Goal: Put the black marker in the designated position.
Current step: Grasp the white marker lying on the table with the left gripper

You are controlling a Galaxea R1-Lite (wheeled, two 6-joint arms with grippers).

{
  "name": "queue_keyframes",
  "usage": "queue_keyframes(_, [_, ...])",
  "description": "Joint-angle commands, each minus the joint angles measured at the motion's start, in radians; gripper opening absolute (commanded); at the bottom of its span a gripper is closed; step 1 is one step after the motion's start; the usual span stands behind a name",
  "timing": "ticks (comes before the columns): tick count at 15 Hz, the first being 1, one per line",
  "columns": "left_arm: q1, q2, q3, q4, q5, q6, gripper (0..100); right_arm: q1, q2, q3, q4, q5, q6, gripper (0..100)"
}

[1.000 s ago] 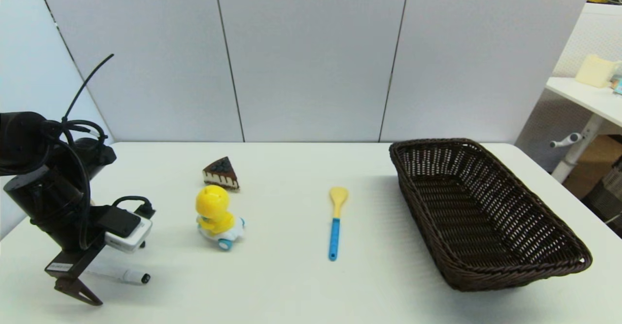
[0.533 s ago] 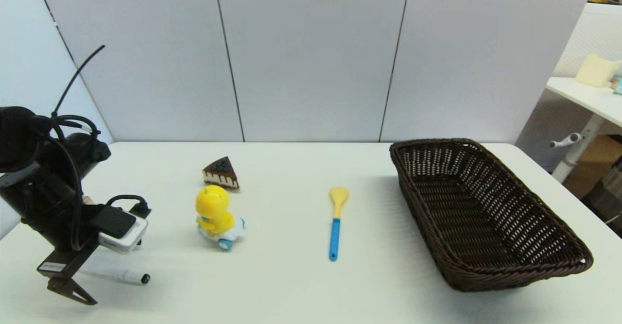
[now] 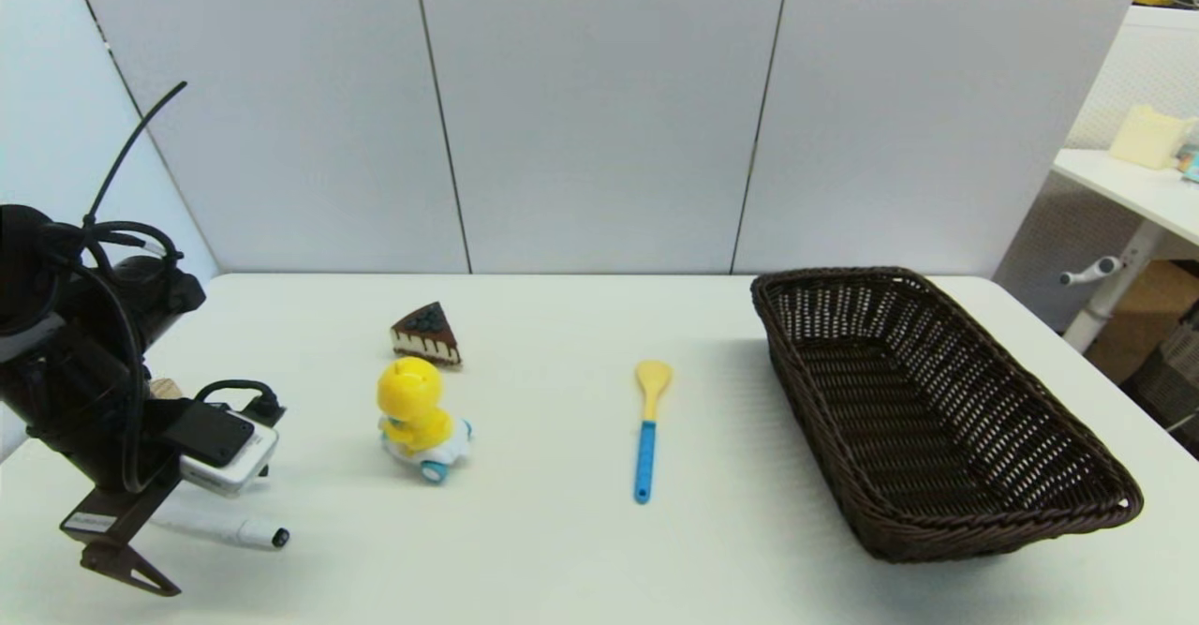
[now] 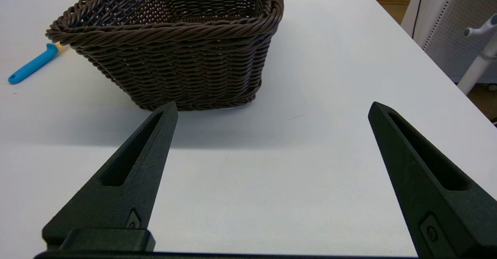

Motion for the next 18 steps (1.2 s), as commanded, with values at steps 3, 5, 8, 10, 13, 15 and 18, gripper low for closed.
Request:
queue_keyframes(3, [0.0, 0.028, 0.004, 0.003, -0.001, 0.01, 100, 0.0, 0.001, 0.0, 0.0, 0.0, 0.0, 100])
queue_keyframes(5, [0.0, 0.035, 0.004, 0.003, -0.001, 0.012, 100, 0.0, 0.001, 0.0, 0.0, 0.0, 0.0, 100])
queue_keyframes(8, [0.0, 0.035, 0.004, 0.003, -0.001, 0.012, 100, 0.0, 0.001, 0.0, 0.0, 0.0, 0.0, 100])
queue_keyframes(10, [0.0, 0.034, 0.004, 0.003, -0.001, 0.012, 100, 0.0, 0.001, 0.0, 0.0, 0.0, 0.0, 100])
queue_keyframes(13, [0.0, 0.034, 0.004, 0.003, -0.001, 0.012, 100, 0.0, 0.001, 0.0, 0.0, 0.0, 0.0, 100])
queue_keyframes(15, [0.0, 0.037, 0.006, 0.003, -0.001, 0.01, 100, 0.0, 0.001, 0.0, 0.0, 0.0, 0.0, 100])
queue_keyframes(18, [0.0, 0.055, 0.015, 0.002, 0.004, 0.016, 0, 0.0, 0.001, 0.0, 0.0, 0.0, 0.0, 100])
